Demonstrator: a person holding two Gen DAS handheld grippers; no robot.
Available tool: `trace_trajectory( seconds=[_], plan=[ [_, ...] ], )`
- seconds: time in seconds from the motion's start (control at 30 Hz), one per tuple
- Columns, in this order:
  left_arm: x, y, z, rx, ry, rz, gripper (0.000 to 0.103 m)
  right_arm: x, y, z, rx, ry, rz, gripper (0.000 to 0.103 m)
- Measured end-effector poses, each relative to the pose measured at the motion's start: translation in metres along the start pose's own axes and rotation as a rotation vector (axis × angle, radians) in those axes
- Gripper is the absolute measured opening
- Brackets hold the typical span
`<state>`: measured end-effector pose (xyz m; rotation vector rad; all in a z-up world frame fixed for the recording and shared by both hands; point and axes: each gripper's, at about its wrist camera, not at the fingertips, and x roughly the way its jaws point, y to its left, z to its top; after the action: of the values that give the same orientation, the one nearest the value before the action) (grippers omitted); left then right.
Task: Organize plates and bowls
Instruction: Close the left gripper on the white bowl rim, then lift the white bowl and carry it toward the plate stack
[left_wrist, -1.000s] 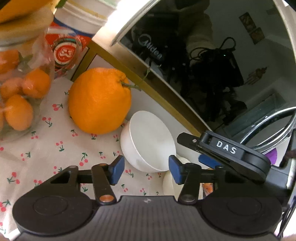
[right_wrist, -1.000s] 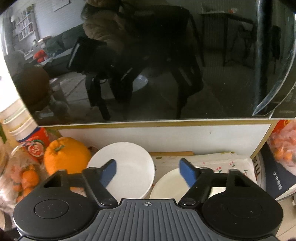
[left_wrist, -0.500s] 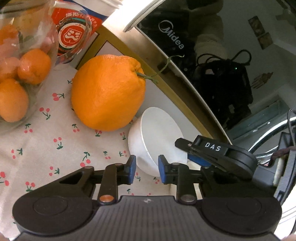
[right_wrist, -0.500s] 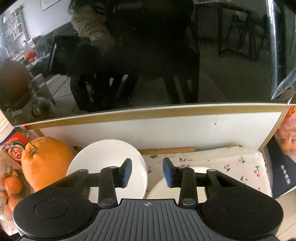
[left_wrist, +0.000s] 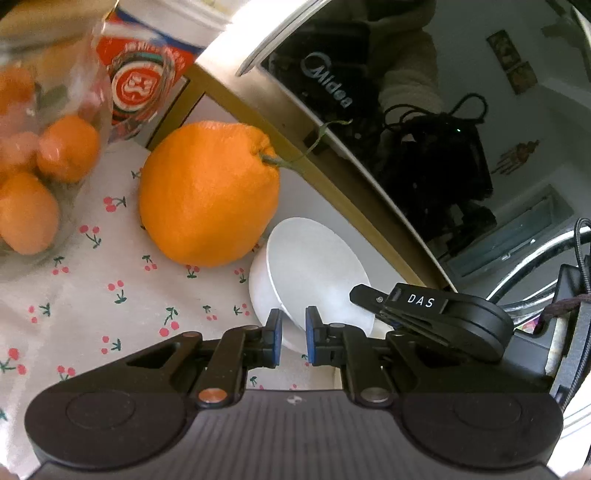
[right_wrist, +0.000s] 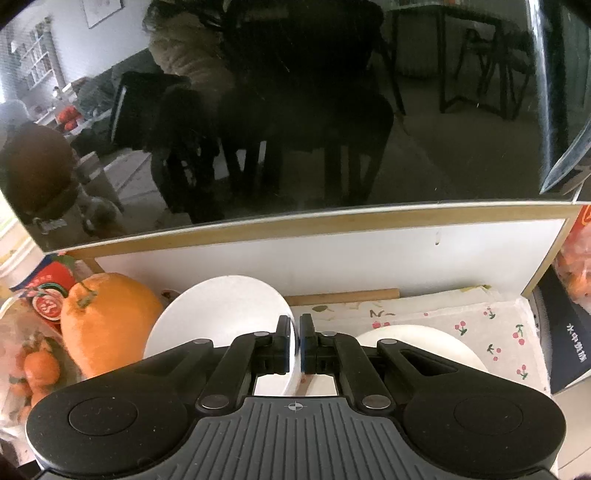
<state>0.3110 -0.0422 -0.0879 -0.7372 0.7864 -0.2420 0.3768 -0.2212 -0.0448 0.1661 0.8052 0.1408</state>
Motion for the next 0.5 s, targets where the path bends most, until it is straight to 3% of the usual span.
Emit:
trace_trajectory(
  seconds=[0.5],
  plan=[
    [-0.064, -0.03, -0.004, 0.117, 0.024, 0.015, 0.012, -0.073, 0.002, -0.011, 0.079, -0.034, 0.02, 0.004]
  ],
)
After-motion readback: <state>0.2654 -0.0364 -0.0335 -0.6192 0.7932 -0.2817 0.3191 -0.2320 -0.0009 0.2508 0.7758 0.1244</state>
